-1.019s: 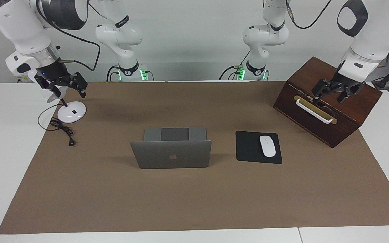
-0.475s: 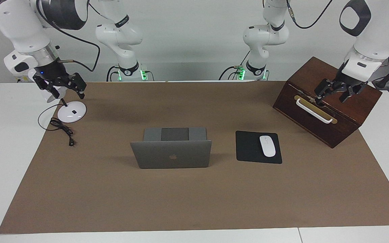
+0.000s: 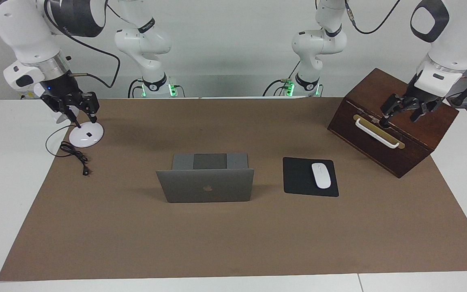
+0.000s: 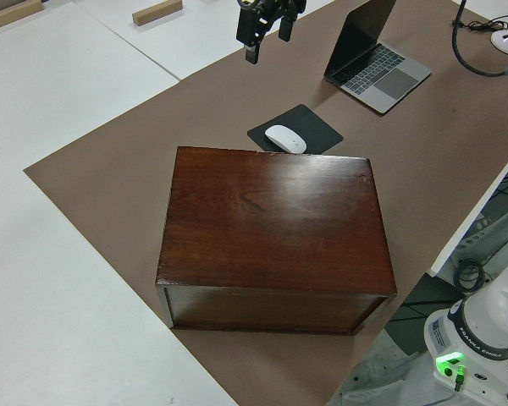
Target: Close laptop with both arms
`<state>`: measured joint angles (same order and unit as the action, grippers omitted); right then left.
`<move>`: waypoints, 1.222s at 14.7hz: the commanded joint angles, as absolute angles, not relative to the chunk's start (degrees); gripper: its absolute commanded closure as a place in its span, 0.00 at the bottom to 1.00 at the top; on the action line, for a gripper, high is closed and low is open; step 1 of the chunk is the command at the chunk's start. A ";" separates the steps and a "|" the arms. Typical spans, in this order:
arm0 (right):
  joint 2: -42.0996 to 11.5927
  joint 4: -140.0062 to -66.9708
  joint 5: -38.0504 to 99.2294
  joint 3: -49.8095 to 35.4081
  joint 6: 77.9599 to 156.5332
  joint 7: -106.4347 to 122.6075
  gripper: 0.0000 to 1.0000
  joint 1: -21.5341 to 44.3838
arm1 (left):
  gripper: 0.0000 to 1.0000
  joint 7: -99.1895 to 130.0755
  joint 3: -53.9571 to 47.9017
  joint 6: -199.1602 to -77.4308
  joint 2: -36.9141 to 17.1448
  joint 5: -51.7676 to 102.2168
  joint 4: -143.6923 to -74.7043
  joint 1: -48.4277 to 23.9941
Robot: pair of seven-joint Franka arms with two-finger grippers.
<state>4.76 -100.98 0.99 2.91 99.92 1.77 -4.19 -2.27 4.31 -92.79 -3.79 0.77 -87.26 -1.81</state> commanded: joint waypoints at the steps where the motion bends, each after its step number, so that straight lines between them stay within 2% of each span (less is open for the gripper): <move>1: 5.71 -102.57 0.35 2.64 101.51 3.52 0.36 -4.92 | 0.00 -1.84 4.04 -93.78 -1.85 -0.26 -89.82 -1.41; 4: 5.63 -102.48 0.35 2.64 101.60 3.52 0.36 -4.92 | 0.01 -2.11 4.13 -94.31 -1.50 -0.26 -90.53 -0.62; 5: 5.63 -102.48 0.35 2.55 101.60 3.60 0.36 -4.92 | 0.13 -2.11 4.13 -94.48 -1.49 -0.26 -90.61 -0.62; 8: 5.63 -102.48 0.35 2.64 101.60 3.60 0.35 -4.92 | 0.89 -2.02 4.04 -94.48 -1.49 -0.26 -90.62 -0.70; 9: 5.63 -102.48 0.35 2.55 101.60 3.60 0.35 -4.92 | 1.00 -2.02 4.04 -94.48 -1.58 -0.18 -90.62 -0.70; 13: 5.63 -102.48 0.35 2.55 101.69 3.60 0.34 -4.92 | 1.00 -1.58 4.04 -94.74 -1.67 0.26 -90.53 -0.97; 14: 5.54 -102.48 0.35 2.55 102.30 3.69 0.40 -4.92 | 1.00 -1.67 3.96 -95.18 -1.67 0.26 -90.35 -0.79; 15: 5.45 -102.48 0.35 2.55 102.91 4.82 0.67 -4.92 | 1.00 -1.67 3.96 -96.06 -1.67 0.52 -90.44 -0.70; 16: 5.36 -102.48 0.26 2.64 104.14 6.75 0.89 -4.92 | 1.00 -1.67 3.96 -96.93 -1.76 0.53 -90.44 -0.70; 17: 5.19 -102.48 0.26 2.64 106.15 8.33 1.00 -5.01 | 1.00 -1.76 3.96 -97.81 -1.84 0.53 -90.44 -0.70; 18: 4.84 -102.48 0.18 2.64 107.56 9.22 1.00 -5.01 | 1.00 -1.93 3.96 -98.78 -2.11 0.53 -90.35 -0.79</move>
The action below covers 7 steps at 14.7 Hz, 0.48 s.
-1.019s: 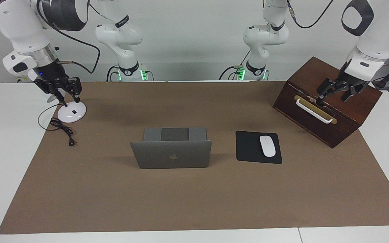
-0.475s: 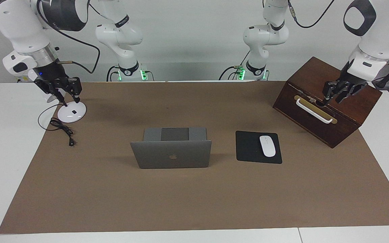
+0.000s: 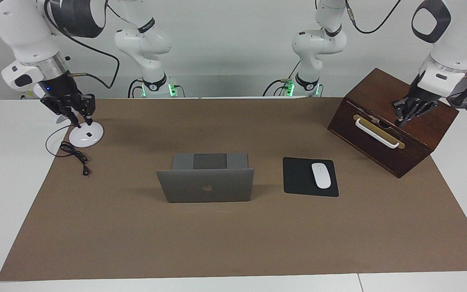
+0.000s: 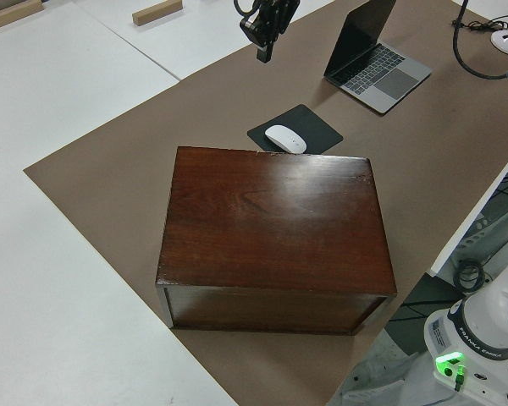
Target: Close laptop with both arms
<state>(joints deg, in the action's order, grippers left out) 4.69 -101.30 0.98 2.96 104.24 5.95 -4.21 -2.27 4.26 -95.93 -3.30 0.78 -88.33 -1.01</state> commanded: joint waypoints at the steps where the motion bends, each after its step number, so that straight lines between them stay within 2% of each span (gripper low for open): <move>1: 4.57 -102.39 -0.09 2.64 108.88 9.66 1.00 -5.01 | 1.00 -2.11 3.96 -99.83 -2.02 1.14 -90.44 -0.70; 5: 1.24 -101.60 -5.18 2.37 119.06 14.92 1.00 -4.22 | 1.00 -2.29 4.04 -105.89 -2.11 3.25 -91.75 -0.79; 7: -1.04 -100.64 -5.19 1.94 124.69 16.26 1.00 -3.87 | 1.00 -2.37 3.96 -108.97 -1.50 3.34 -94.64 -0.97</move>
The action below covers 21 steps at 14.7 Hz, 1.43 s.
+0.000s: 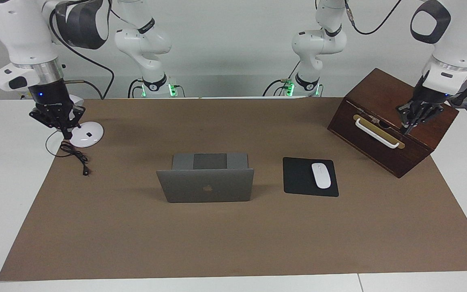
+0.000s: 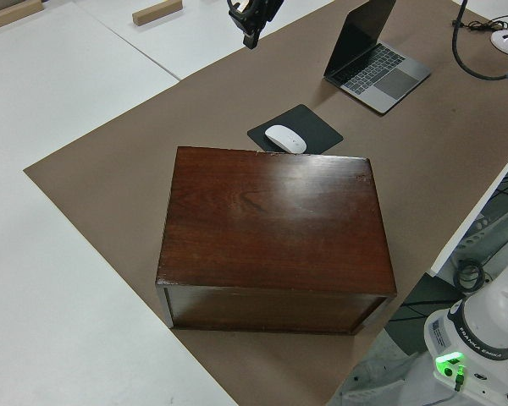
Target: Close laptop with both arms
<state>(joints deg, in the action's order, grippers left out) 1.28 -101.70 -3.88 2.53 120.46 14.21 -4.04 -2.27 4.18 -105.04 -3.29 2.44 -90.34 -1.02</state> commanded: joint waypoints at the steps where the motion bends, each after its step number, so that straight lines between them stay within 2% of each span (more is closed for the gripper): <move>1: -2.19 -100.20 -5.10 1.59 126.63 15.91 1.00 -2.56 | 1.00 -2.55 3.96 -110.38 -0.89 3.34 -95.96 -1.31; 4: -5.18 -97.83 -4.31 1.50 130.86 10.06 1.00 2.18 | 1.00 -2.81 3.34 -118.53 2.10 3.34 -104.20 -1.93; 6: -7.20 -95.72 -4.31 1.49 131.05 2.50 1.00 5.70 | 1.00 -2.99 3.34 -124.08 4.47 3.34 -109.92 -3.68; 10: -7.12 -95.97 -5.00 1.58 130.17 -13.66 1.00 13.69 | 1.00 -3.69 3.25 -130.06 7.46 3.34 -117.23 -6.85; 15: -7.21 -96.77 -5.45 1.67 130.17 -23.98 1.00 18.80 | 1.00 -2.20 3.34 -147.01 15.02 3.51 -135.23 -12.91; 21: -9.66 -97.21 -11.60 1.58 131.22 -30.76 1.00 22.75 | 1.00 7.11 3.25 -156.60 17.75 3.52 -143.51 -22.31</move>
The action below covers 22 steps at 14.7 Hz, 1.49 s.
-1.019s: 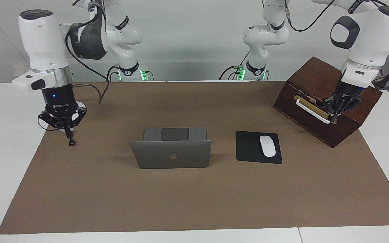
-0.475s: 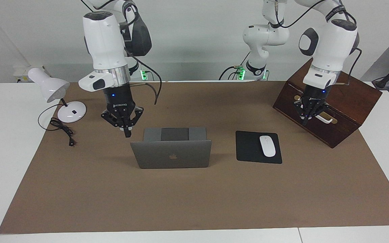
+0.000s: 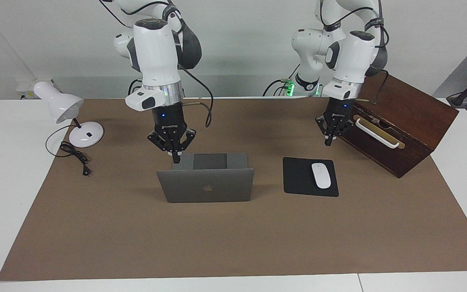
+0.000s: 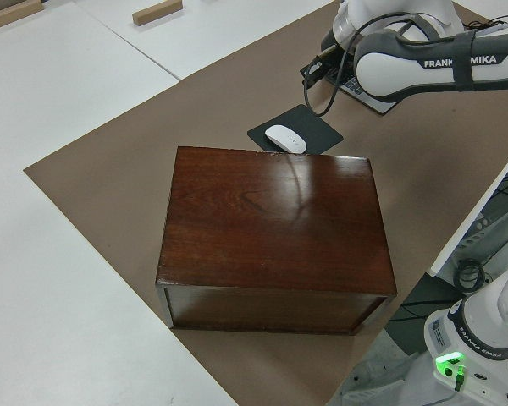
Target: Close laptop with both arms
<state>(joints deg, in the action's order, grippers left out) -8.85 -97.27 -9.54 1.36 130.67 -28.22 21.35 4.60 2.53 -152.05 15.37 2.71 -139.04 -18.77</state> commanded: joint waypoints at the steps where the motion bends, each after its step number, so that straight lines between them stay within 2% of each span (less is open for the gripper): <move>1: -9.75 -97.29 -11.78 1.58 131.05 -31.81 1.00 23.46 | 1.00 8.16 3.16 -159.58 17.75 3.52 -145.27 -23.89; 7: -11.77 -97.65 -16.61 1.58 132.27 -37.18 1.00 25.66 | 1.00 8.96 3.16 -173.47 14.78 3.52 -149.76 -30.75; 15: -13.80 -95.46 -21.79 1.50 134.56 -35.51 1.00 24.52 | 1.00 8.96 3.16 -190.96 3.00 3.60 -149.94 -39.19; 19: -15.46 -94.57 -23.29 1.49 135.87 -35.68 1.00 24.61 | 1.00 9.05 3.25 -195.63 -1.04 3.87 -149.33 -41.31; 22: -17.83 -91.33 -22.33 1.49 137.11 -35.68 1.00 25.04 | 1.00 8.96 3.43 -200.03 -6.14 4.83 -147.57 -43.24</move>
<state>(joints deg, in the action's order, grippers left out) -15.12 -94.99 -21.87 1.89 136.44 -35.86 25.17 9.12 2.49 -196.34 -1.98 2.96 -149.41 -40.99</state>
